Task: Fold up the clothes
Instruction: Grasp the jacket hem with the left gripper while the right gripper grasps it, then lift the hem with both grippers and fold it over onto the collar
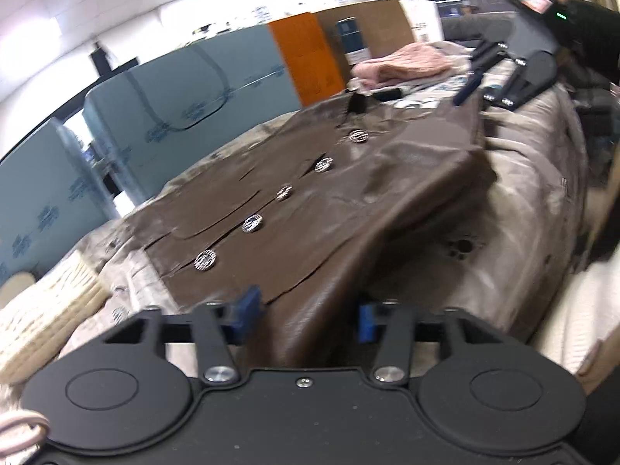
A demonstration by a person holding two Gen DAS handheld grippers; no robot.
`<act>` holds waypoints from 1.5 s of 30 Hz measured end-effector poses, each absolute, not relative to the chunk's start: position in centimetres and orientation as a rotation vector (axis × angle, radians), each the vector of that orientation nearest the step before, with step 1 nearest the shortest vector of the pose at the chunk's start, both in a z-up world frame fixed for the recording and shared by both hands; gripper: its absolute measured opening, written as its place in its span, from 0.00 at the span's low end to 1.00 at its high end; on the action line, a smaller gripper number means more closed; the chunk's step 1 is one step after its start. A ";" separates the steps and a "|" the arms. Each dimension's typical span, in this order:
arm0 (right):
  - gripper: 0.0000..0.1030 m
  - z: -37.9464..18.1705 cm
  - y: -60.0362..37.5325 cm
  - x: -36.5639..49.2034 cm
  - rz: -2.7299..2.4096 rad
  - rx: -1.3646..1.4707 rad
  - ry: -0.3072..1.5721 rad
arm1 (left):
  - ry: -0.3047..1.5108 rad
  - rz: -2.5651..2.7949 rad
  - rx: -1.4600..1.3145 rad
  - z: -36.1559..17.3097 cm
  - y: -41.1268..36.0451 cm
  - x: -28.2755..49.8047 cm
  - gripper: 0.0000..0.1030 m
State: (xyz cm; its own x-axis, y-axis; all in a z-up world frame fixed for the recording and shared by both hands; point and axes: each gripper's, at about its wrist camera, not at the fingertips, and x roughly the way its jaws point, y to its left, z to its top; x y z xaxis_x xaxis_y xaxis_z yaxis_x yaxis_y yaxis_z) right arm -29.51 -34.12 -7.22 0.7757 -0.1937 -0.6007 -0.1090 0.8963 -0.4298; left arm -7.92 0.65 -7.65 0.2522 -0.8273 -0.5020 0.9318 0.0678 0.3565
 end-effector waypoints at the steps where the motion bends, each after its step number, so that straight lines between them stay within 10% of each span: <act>1: 0.15 -7.1 -34.3 -29.5 -0.042 -0.452 0.681 | 0.169 -1.341 0.697 -7.6 0.7 -8.1 0.28; 21: 0.03 -0.6 -40.8 -21.6 -0.042 -0.430 0.384 | -0.160 -1.149 0.742 -0.8 -8.8 -0.2 0.11; 45: 0.05 -4.2 -50.8 -6.6 0.005 -0.303 0.713 | 0.246 -1.199 0.816 -4.6 -22.9 13.3 0.24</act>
State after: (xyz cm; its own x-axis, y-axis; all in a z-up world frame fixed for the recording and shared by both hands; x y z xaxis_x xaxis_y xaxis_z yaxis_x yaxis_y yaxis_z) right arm -6.58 -50.79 -4.21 0.7580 -0.0985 -0.6448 -0.1069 0.9564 -0.2717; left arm 13.31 -22.88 -4.55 0.3768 -0.7275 -0.5734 0.8944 0.1246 0.4296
